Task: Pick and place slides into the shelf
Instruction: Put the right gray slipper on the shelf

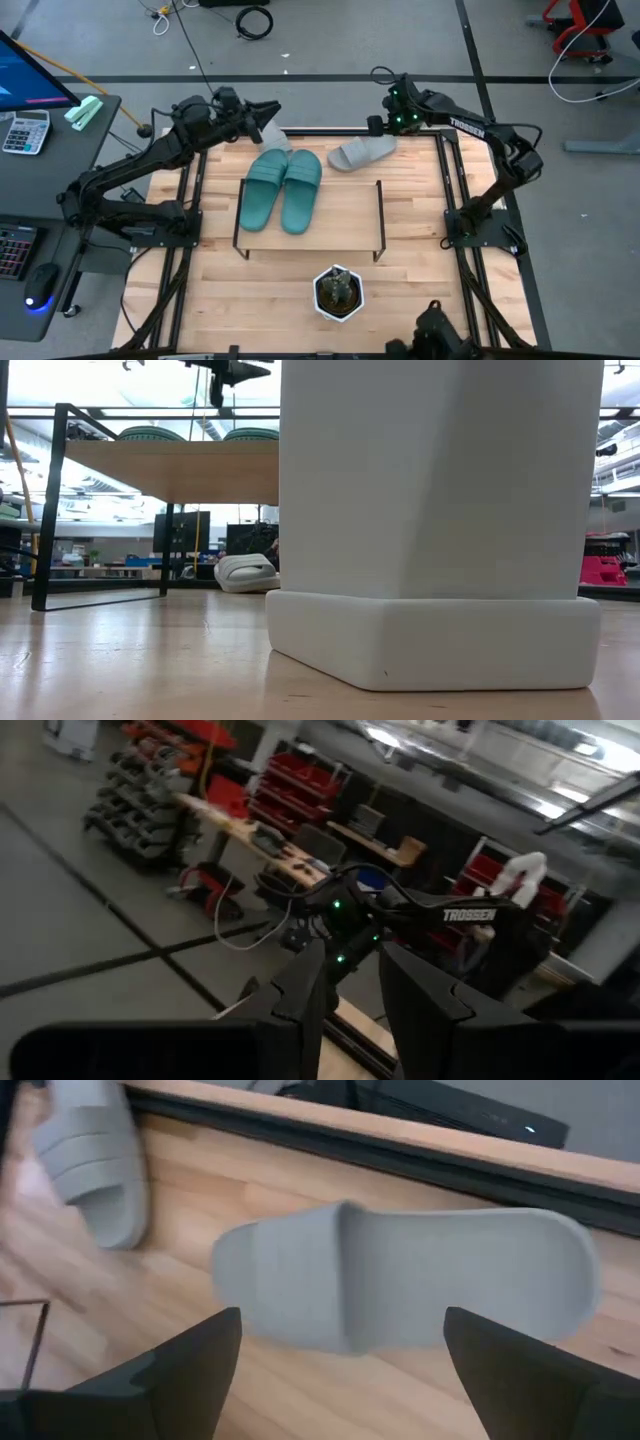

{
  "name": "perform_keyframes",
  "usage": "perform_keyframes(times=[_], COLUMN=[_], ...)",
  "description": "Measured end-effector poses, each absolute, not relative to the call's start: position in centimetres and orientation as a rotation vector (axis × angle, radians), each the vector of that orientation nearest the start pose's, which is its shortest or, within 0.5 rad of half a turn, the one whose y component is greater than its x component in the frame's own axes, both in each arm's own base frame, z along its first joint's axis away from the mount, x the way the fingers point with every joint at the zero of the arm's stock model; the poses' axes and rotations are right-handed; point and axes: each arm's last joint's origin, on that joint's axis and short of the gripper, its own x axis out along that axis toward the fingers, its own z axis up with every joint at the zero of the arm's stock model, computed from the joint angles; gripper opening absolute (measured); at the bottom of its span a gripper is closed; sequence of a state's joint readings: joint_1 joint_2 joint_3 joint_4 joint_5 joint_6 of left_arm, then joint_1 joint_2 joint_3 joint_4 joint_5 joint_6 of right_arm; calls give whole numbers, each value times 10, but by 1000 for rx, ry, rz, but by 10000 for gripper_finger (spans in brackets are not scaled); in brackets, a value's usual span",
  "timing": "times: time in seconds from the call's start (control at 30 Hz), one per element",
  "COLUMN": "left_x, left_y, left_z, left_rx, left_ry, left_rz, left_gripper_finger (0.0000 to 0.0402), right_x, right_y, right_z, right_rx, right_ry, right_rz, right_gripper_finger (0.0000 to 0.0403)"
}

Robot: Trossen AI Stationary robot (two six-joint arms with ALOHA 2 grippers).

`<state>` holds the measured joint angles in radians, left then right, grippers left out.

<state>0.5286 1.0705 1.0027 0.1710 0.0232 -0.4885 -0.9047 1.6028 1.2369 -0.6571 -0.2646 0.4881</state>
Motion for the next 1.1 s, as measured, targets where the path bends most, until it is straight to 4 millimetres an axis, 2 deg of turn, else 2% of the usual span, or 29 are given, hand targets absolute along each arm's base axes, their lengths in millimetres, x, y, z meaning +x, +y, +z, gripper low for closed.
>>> perform_keyframes(times=[0.2, 0.47, 0.7, 1.1], left_x=[205, 203, 200, 194], left_y=[122, 125, 130, 140], left_z=[388, 388, 388, 388], left_rx=[-452, -417, -382, -327], left_ry=[-231, -229, -224, -209], left_rz=[502, 536, 562, 576], left_gripper_finger=[94, 90, 84, 78], right_x=[183, 153, 149, 155], right_y=[-279, -295, -302, -313], right_z=[242, 240, 225, 184], right_rx=[1069, 1139, 1302, 1464], right_ry=[715, 688, 671, 734], right_rz=[-877, -934, -973, -1078], right_gripper_finger=[355, 355, 354, 354])
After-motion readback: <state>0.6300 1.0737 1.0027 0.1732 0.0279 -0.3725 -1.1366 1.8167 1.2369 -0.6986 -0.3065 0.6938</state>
